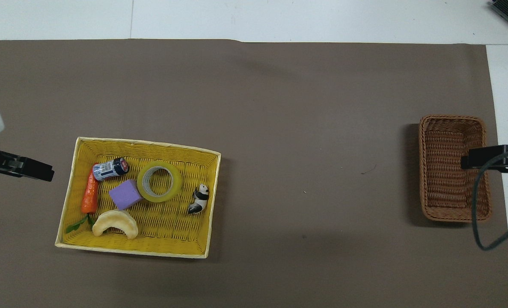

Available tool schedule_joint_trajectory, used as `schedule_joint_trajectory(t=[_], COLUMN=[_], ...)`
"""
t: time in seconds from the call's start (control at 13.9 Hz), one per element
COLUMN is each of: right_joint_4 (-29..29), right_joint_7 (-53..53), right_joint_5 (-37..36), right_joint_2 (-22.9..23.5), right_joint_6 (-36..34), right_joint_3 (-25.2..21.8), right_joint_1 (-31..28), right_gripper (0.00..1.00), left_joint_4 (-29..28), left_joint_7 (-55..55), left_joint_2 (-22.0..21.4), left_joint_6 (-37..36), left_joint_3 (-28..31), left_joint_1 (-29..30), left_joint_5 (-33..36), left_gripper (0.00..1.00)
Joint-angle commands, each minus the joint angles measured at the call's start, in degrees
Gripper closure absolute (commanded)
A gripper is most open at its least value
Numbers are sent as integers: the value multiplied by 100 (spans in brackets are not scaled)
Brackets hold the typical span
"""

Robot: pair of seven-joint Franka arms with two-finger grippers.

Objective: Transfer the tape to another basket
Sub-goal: 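Reach the left gripper into the yellow basket toward the yellow tape roll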

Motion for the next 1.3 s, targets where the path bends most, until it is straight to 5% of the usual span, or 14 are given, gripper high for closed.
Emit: schedule_joint_trajectory(t=[0.0,0.72,1.22], right_joint_4=[-116,-116,-116], right_joint_7=[-63,-63,-54], right_joint_5=[-49,-49,-49], right_joint_2=[-108,-108,-108], right_joint_6=[82,82,82], right_joint_3=[15,15,15], right_joint_1=[-39,-39,-39], right_gripper=[0,0,0], left_joint_4=[-666,-1915,-2178], left_joint_7=[-4,-425,-418], left_joint_2=[-241,-75,786], left_joint_6=[558,2299,3528], left_joint_3=[61,61,61], left_joint_1=[-315,-1123,-1423], left_joint_5=[-65,-73,-73], left_gripper=[0,0,4])
